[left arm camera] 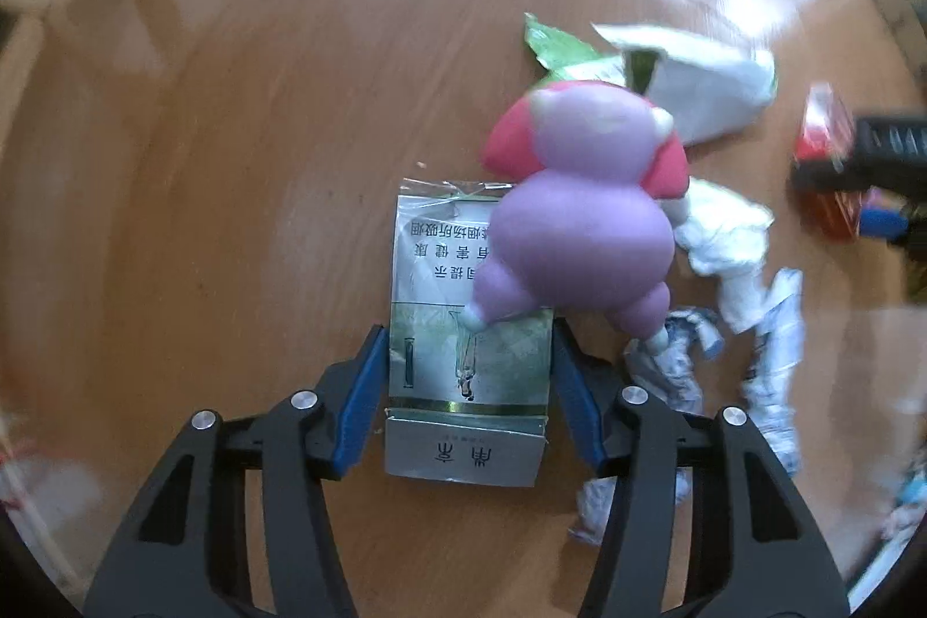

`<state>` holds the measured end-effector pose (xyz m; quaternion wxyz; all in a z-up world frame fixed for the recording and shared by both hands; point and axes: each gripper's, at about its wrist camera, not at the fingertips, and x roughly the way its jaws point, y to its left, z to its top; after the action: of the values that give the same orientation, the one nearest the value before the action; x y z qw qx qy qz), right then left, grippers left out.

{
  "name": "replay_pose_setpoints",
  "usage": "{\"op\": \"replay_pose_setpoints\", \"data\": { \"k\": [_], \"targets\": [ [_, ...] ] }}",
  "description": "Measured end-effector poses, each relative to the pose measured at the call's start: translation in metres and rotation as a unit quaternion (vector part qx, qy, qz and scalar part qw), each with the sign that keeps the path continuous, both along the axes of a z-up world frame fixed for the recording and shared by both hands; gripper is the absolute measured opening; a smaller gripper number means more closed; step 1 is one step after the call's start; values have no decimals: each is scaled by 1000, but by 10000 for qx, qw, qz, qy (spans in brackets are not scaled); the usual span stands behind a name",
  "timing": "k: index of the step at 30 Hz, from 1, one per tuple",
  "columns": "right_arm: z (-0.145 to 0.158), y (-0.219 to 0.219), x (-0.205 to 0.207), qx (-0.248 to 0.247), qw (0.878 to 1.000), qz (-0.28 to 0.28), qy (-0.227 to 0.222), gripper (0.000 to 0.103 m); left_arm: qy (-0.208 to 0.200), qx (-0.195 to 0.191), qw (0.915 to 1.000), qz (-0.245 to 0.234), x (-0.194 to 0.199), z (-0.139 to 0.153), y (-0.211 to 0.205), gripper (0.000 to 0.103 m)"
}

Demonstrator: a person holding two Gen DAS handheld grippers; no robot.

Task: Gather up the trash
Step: 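Grasp the silver-green cigarette pack with the left tool while the right grasps the red cigarette box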

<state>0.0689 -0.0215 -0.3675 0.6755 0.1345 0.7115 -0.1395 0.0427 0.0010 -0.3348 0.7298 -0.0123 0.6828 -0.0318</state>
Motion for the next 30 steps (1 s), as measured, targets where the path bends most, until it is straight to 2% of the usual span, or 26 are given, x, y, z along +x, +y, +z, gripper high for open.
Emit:
{"op": "replay_pose_setpoints", "data": {
  "k": [4, 6, 9, 10, 13, 15, 19, 22, 24, 26, 27, 30],
  "targets": [
    [55, 7, 1, -131, 9986, 451, -248, 63, -62, 41, 10000, 9, 9, 29, 23, 54],
    [84, 15, 2, -188, 9969, 648, -396, 63, -257, 150, 9992, -259, 16, 60, 28, 54],
    [143, 27, -2, -216, 9925, 980, -700, 63, -536, 215, 9965, -602, 23, 106, 29, 54],
    [165, 31, -5, -206, 9905, 1084, -825, 63, -647, 190, 9952, -705, 25, 130, 30, 54],
    [227, 44, -21, -255, 9839, 1364, -1128, 63, -768, 111, 9933, -858, 19, 182, 21, 54],
    [256, 45, -38, -188, 9806, 1450, -1305, 63, -850, 115, 9908, -1049, 18, 217, 1, 54],
    [319, 50, -59, -170, 9737, 1697, -1509, 63, -898, -44, 9875, -1293, 2, 283, -2, 54],
    [344, 47, -72, -20, 9715, 1672, -1678, 63, -1108, -87, 9846, -1349, -12, 319, -10, 54],
    [348, 43, -81, 44, 9699, 1587, -1843, 63, -1366, -243, 9830, -1200, -17, 337, -13, 55],
    [345, 45, -80, 190, 9708, 1442, -1909, 63, -1383, -632, 9844, -885, -15, 343, -13, 55],
    [344, 46, -79, 233, 9702, 1433, -1941, 63, -1370, -695, 9846, -831, -14, 343, -15, 55],
    [340, 51, -81, 65, 9685, 1524, -1967, 63, -1444, -470, 9839, -943, -15, 344, -18, 55]
  ]
}}
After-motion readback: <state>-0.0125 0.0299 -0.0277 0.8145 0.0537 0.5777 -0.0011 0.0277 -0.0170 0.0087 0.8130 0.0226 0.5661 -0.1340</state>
